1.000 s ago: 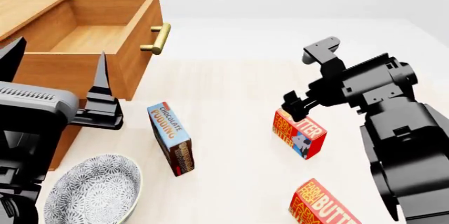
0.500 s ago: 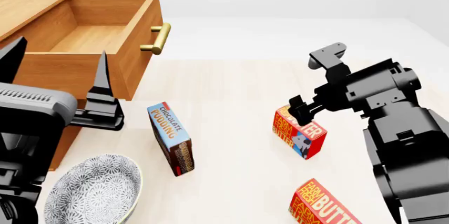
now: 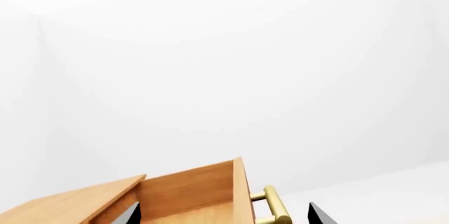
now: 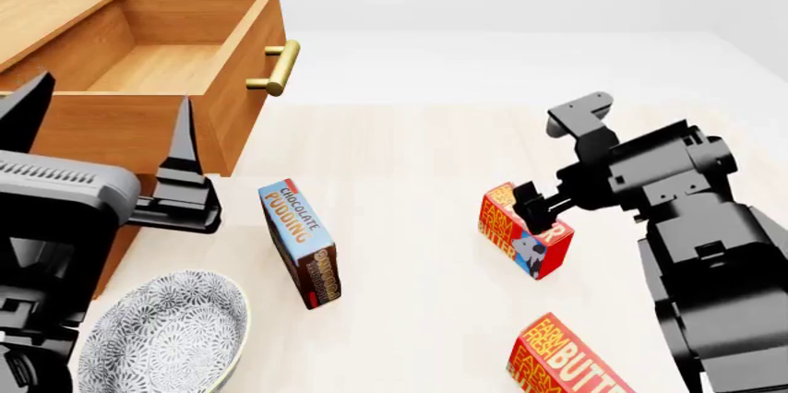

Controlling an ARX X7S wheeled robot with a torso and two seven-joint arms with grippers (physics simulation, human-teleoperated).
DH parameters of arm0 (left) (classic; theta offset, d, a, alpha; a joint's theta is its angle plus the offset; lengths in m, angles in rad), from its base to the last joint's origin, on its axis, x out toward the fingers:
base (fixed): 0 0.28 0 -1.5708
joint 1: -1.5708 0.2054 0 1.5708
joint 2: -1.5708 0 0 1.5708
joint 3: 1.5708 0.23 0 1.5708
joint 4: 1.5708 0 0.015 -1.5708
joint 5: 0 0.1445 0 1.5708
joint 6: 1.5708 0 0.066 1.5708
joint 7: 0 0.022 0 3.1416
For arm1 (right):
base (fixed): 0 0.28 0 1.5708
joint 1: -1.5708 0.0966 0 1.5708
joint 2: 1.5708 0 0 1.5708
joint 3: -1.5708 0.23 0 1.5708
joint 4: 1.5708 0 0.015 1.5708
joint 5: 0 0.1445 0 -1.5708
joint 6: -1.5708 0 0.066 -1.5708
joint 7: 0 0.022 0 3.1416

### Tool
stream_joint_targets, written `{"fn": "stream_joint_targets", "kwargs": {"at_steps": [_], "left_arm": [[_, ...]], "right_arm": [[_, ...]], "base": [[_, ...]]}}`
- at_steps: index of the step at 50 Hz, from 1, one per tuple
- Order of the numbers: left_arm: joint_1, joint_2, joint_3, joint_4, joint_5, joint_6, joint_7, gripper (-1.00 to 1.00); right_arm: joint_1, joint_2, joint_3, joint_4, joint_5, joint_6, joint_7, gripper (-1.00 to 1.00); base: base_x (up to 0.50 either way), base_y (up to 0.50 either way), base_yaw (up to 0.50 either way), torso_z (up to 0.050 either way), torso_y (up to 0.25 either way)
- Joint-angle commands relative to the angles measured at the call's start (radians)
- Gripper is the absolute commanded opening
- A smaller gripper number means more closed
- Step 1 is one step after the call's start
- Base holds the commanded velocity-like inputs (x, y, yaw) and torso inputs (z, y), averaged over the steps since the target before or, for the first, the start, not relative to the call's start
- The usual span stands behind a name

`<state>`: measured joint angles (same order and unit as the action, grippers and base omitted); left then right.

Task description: Put the butter at the front in the top drawer of the cabinet and close it.

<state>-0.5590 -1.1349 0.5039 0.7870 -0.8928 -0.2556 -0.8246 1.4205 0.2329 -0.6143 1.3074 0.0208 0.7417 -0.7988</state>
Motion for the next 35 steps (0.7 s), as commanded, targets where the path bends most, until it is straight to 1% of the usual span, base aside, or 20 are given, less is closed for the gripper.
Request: {"fn": "stream_joint_targets", "kwargs": {"at_steps": [1, 24, 35], "left_arm": [[0.014, 0.008, 0.004, -0.011, 0.012, 0.012, 0.008, 1.00], [0.001, 0.040, 0.020, -0.029, 0.022, -0.003, 0.025, 1.00], [0.003, 0.041, 0.026, -0.034, 0.036, -0.004, 0.035, 1.00]], "right_arm": [[-0.015, 0.002, 0.003, 0.000, -0.007, 0.002, 0.009, 1.00], [-0.052, -0.001, 0.010, 0.001, -0.014, 0.004, 0.015, 1.00], [-0.055, -0.001, 0.011, 0.001, -0.017, 0.006, 0.016, 1.00]], "base": [[0.00, 0.00, 0.00, 0.000, 0.000], [0.00, 0.00, 0.00, 0.000, 0.000], [0.00, 0.00, 0.00, 0.000, 0.000]]}}
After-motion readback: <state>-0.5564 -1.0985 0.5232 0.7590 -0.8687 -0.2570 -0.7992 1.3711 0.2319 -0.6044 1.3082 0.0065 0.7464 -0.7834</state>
